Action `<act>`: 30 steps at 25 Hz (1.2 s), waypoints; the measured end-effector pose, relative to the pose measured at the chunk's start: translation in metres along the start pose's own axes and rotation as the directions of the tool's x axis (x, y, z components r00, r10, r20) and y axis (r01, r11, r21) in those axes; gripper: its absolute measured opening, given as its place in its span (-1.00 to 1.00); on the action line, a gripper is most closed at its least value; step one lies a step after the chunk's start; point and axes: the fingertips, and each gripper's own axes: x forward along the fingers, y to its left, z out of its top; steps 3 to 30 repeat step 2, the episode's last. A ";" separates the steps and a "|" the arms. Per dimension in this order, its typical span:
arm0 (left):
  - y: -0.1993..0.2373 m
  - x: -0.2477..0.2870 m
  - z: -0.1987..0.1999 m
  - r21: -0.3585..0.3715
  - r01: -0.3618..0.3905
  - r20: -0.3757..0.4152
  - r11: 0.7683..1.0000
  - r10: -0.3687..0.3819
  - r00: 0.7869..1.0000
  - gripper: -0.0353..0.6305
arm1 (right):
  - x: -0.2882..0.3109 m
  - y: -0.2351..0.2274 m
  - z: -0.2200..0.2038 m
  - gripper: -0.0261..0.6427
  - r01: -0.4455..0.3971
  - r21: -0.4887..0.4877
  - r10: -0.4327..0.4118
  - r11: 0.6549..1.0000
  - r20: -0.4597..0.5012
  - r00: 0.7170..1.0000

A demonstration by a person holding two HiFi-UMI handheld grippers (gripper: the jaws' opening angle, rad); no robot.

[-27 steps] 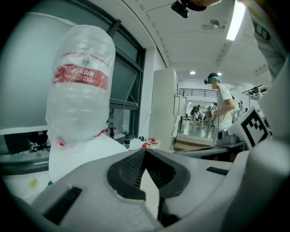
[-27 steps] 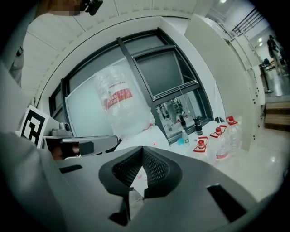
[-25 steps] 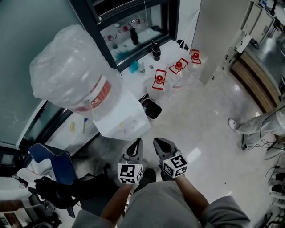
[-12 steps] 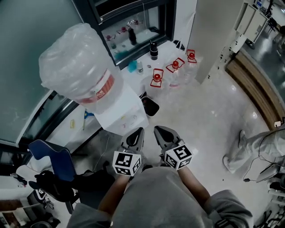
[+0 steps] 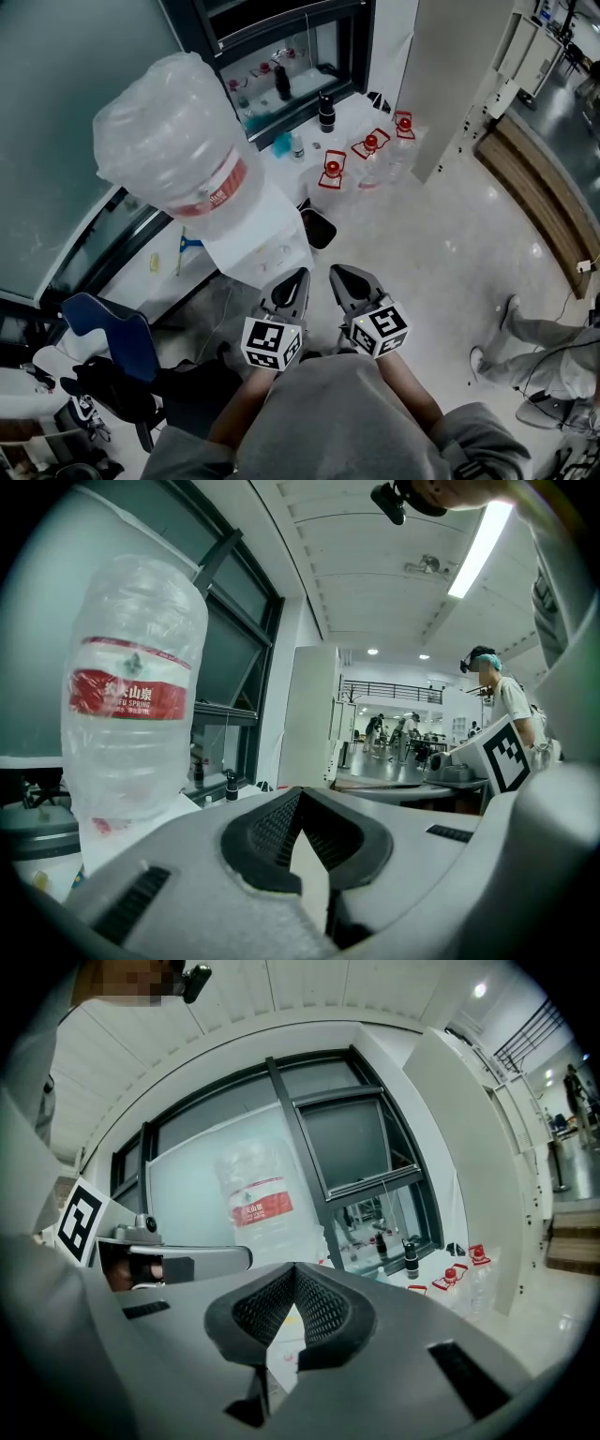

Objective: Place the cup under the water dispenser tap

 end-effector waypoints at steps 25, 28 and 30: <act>-0.002 0.000 0.002 0.003 0.000 0.006 1.000 -0.001 1.000 -0.87 | -0.002 -0.001 0.001 -0.89 0.003 0.002 -0.003 1.000 0.002 1.000; -0.002 0.000 0.002 0.003 0.000 0.006 1.000 -0.001 1.000 -0.87 | -0.002 -0.001 0.001 -0.89 0.003 0.002 -0.003 1.000 0.002 1.000; -0.002 0.000 0.002 0.003 0.000 0.006 1.000 -0.001 1.000 -0.87 | -0.002 -0.001 0.001 -0.89 0.003 0.002 -0.003 1.000 0.002 1.000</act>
